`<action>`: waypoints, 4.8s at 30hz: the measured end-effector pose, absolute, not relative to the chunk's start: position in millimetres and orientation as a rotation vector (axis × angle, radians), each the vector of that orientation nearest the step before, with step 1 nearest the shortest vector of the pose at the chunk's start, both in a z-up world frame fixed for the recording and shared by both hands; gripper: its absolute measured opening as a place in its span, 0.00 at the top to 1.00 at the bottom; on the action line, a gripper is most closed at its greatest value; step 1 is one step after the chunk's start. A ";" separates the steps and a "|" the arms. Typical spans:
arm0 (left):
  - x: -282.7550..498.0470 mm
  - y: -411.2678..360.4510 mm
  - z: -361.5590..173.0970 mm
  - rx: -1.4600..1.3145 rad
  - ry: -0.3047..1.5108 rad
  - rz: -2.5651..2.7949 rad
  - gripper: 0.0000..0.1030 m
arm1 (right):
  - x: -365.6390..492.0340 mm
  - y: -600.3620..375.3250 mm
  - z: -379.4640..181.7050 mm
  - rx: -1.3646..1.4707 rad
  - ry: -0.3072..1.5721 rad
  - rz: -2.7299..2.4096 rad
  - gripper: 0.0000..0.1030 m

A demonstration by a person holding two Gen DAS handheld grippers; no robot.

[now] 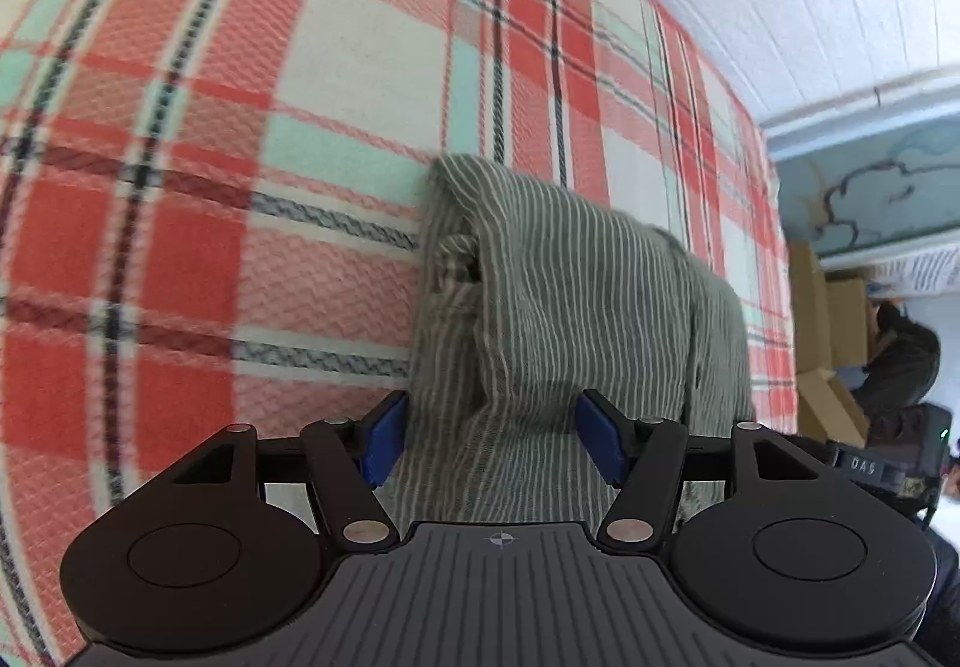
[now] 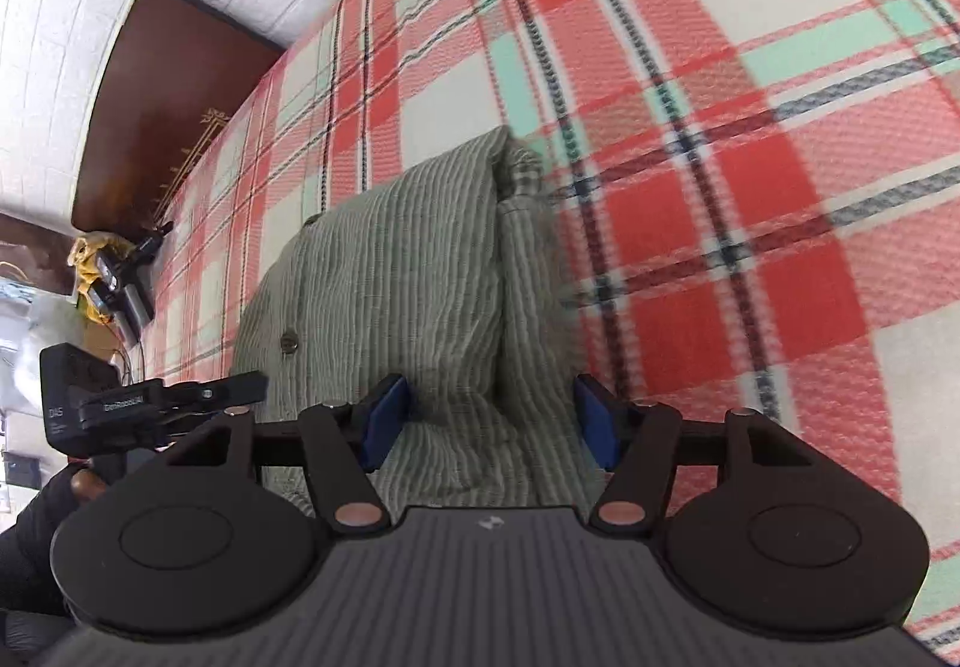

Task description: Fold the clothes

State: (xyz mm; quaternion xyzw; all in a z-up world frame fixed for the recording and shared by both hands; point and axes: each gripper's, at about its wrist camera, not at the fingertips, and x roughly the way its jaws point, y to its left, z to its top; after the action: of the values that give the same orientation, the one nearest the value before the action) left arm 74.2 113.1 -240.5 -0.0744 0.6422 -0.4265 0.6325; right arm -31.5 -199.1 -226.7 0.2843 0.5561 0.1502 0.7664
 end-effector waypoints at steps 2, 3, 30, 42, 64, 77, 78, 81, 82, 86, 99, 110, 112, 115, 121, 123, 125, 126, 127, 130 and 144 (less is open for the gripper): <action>73.4 110.1 -243.7 -0.163 1.464 -0.984 0.28 | -31.1 -198.2 -227.8 0.611 1.211 0.318 0.37; 75.2 112.3 -245.0 -0.184 1.471 -0.982 0.27 | -31.6 -199.4 -227.4 0.620 1.209 0.314 0.37; 102.8 55.2 -155.9 -0.084 1.256 -1.159 0.89 | -44.9 -205.8 -188.6 0.887 1.045 0.354 0.84; 151.4 -83.4 -177.8 0.528 1.285 -1.248 0.55 | -60.3 -149.7 -209.1 0.935 1.160 0.260 0.55; 79.1 83.9 -153.1 -0.066 1.254 -0.918 0.40 | 79.4 -198.2 -150.9 0.314 1.137 0.468 0.47; -54.7 99.5 -167.7 -0.397 1.301 -0.502 0.34 | 134.9 -208.3 -187.0 0.122 1.259 0.776 0.46; -65.1 100.0 -170.4 -0.422 1.311 -0.474 0.33 | 137.5 -208.3 -189.2 0.119 1.265 0.787 0.46; -80.6 103.2 -186.6 -0.507 1.348 -0.408 0.33 | 143.1 -205.0 -189.2 0.086 1.256 0.822 0.46; -83.9 104.5 -192.8 -0.553 1.364 -0.390 0.33 | 145.7 -202.7 -186.9 0.065 1.244 0.836 0.46; -90.0 95.9 -203.6 -0.657 1.381 -0.372 0.33 | 162.8 -186.2 -168.8 -0.045 1.189 0.914 0.43; -94.1 65.1 -209.1 -0.836 1.299 -0.232 0.27 | 219.3 -68.9 -158.4 -0.486 1.161 1.257 0.25; -74.7 62.2 -228.4 -0.945 1.295 -0.084 0.25 | 217.9 -6.1 -201.5 -0.732 1.300 1.447 0.25; -71.8 62.2 -232.2 -0.961 1.301 -0.070 0.25 | 218.2 -0.9 -212.3 -0.748 1.351 1.463 0.26; -69.6 62.5 -234.2 -0.984 1.305 -0.059 0.25 | 216.1 0.6 -220.2 -0.748 1.412 1.495 0.31; -62.4 63.5 -232.8 -0.955 1.308 -0.067 0.74 | 222.3 -9.1 -221.4 -0.640 1.524 1.509 0.79; -59.7 66.7 -230.0 -0.947 1.300 -0.093 0.83 | 226.7 -19.0 -214.6 -0.566 1.528 1.495 0.82; -55.8 68.4 -221.9 -0.910 1.283 -0.131 0.86 | 231.7 -34.2 -203.5 -0.480 1.523 1.471 0.83; -53.8 69.7 -217.3 -0.885 1.275 -0.151 0.86 | 233.3 -43.3 -197.2 -0.438 1.517 1.456 0.83; -51.2 72.2 -212.6 -0.865 1.267 -0.170 0.86 | 232.9 -54.6 -190.0 -0.396 1.504 1.441 0.83; -35.1 82.8 -199.6 -0.806 1.247 -0.243 0.86 | 228.7 -95.4 -167.8 -0.226 1.455 1.338 0.83; 130.8 53.3 -158.1 -0.149 1.327 -0.732 0.58 | 100.4 -240.4 -181.3 0.592 1.279 0.505 0.49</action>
State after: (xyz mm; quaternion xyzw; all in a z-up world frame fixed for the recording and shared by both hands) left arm 130.8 53.3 -158.1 -0.0676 0.6013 -0.3316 0.7238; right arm 100.4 -240.4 -181.3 0.2690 0.5816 0.2297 0.7326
